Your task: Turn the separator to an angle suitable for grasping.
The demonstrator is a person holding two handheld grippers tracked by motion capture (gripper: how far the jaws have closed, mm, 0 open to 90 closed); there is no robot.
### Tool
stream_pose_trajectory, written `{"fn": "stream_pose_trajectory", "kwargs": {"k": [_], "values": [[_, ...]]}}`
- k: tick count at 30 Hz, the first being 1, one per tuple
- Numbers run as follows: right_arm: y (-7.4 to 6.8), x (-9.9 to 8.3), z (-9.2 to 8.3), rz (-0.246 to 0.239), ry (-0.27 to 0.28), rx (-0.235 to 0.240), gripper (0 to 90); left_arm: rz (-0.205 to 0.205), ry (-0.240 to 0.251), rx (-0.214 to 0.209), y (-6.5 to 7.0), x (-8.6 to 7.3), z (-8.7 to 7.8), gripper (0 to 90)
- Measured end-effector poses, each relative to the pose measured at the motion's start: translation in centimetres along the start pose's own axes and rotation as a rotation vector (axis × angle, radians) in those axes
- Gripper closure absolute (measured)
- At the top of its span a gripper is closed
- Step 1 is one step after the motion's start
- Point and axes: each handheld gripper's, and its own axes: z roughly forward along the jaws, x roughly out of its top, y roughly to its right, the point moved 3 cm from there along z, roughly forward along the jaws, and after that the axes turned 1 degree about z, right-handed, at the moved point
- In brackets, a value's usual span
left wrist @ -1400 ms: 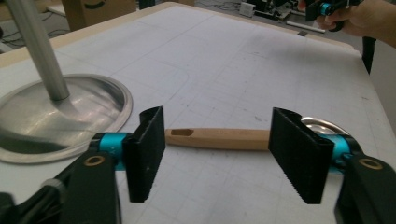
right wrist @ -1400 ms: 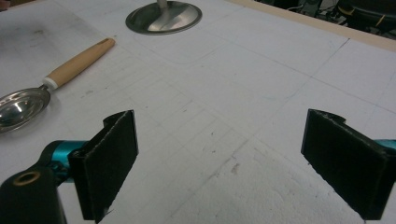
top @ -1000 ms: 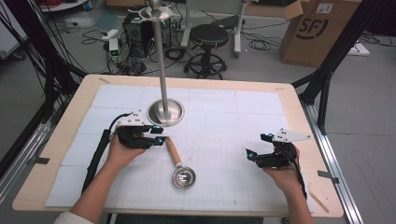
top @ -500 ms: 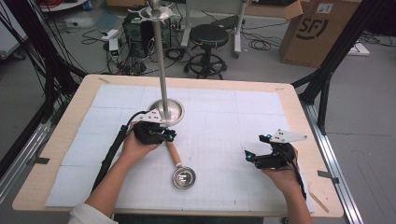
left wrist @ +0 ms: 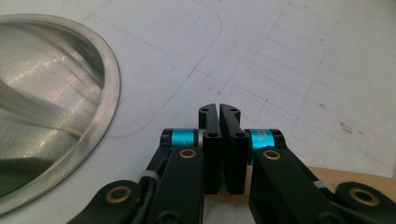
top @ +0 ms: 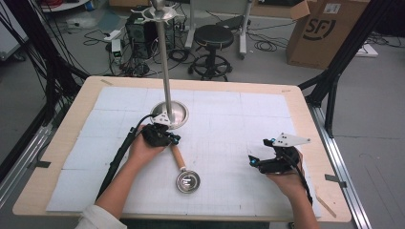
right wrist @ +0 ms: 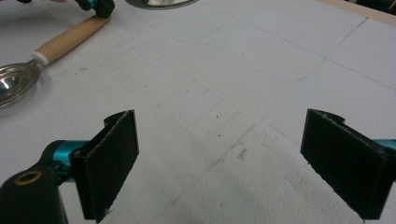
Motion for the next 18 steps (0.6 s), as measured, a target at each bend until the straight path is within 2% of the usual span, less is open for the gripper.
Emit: {"fn": "stream_pose_trajectory", "kwargs": {"k": [2, 3, 9, 15, 18], "values": [[0.0, 0.0, 0.0, -0.003, 0.002, 0.0, 10.2, -0.002, -0.008, 0.0, 0.0, -0.1, 0.1, 87.6], [-0.1, 0.1, -0.1, -0.011, 0.008, 0.007, 13.7, -0.001, -0.019, 0.0, 0.0, -0.2, 0.1, 87.6], [-0.1, 0.1, -0.3, -0.008, 0.01, 0.001, 13.7, 0.012, -0.037, -0.006, 0.1, -0.5, -0.3, 87.6], [0.0, 0.1, -0.3, -0.012, 0.015, 0.002, 13.7, -0.017, -0.021, -0.017, 0.1, -1.1, -0.9, 88.2], [0.0, 0.1, -0.3, -0.016, 0.018, 0.003, 13.7, -0.01, -0.024, -0.023, 0.4, -1.2, -1.3, 88.2]]}}
